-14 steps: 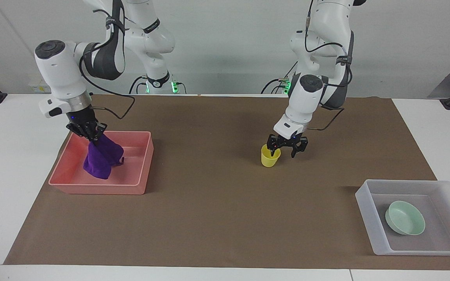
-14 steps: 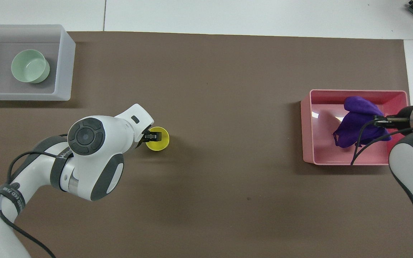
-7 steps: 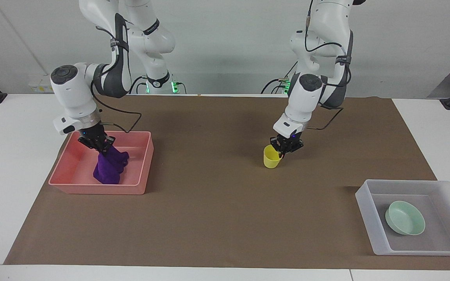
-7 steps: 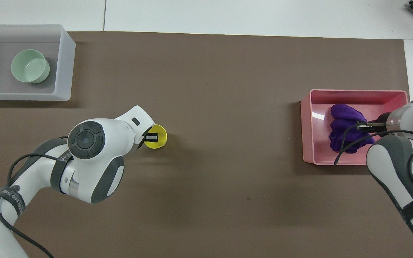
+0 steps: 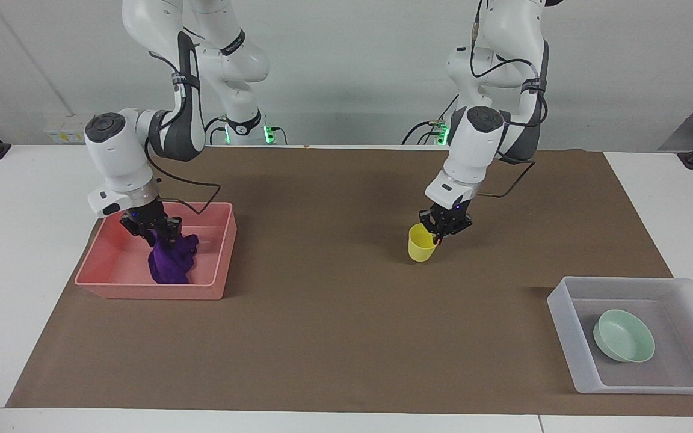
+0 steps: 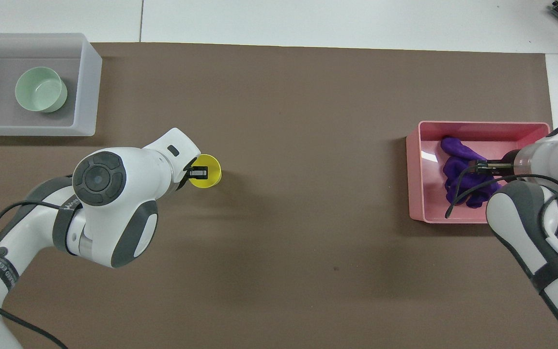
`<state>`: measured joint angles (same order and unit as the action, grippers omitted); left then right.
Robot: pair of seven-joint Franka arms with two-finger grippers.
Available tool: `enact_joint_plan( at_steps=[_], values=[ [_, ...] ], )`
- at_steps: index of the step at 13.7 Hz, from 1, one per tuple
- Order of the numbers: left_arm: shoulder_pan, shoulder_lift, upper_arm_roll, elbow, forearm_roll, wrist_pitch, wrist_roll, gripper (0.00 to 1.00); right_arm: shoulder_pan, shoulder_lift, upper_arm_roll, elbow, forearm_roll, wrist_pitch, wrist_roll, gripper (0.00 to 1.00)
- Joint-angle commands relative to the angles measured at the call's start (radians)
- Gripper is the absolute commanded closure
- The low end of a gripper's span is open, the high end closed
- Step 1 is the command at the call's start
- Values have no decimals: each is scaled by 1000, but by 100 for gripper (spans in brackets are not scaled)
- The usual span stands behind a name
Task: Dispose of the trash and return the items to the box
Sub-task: 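Place the yellow cup into the green bowl in the white box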
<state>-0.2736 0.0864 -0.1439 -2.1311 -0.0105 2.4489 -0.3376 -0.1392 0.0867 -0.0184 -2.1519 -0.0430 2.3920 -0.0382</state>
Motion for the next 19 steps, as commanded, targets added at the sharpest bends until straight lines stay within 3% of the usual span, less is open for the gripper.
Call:
enact_joint_plan(
  at_steps=[1, 5, 9, 13, 16, 19],
  values=[
    [65, -23, 6, 42, 32, -38, 38, 100, -3, -34, 21, 50, 3, -81, 24, 0],
    [215, -33, 4, 167, 37, -123, 199, 100, 61, -68, 26, 93, -6, -180, 144, 0],
    [368, 27, 4, 316, 12, -220, 397, 100, 174, -122, 26, 104, -14, -279, 291, 0],
    [474, 179, 3, 558, -23, -332, 515, 100, 199, -125, 28, 284, -15, -495, 304, 0],
    [527, 286, -2, 680, -23, -338, 526, 100, 198, -130, 28, 421, -15, -653, 293, 0],
    [568, 439, -14, 850, -23, -390, 560, 100, 190, -140, 25, 515, -14, -770, 252, 0]
  ],
)
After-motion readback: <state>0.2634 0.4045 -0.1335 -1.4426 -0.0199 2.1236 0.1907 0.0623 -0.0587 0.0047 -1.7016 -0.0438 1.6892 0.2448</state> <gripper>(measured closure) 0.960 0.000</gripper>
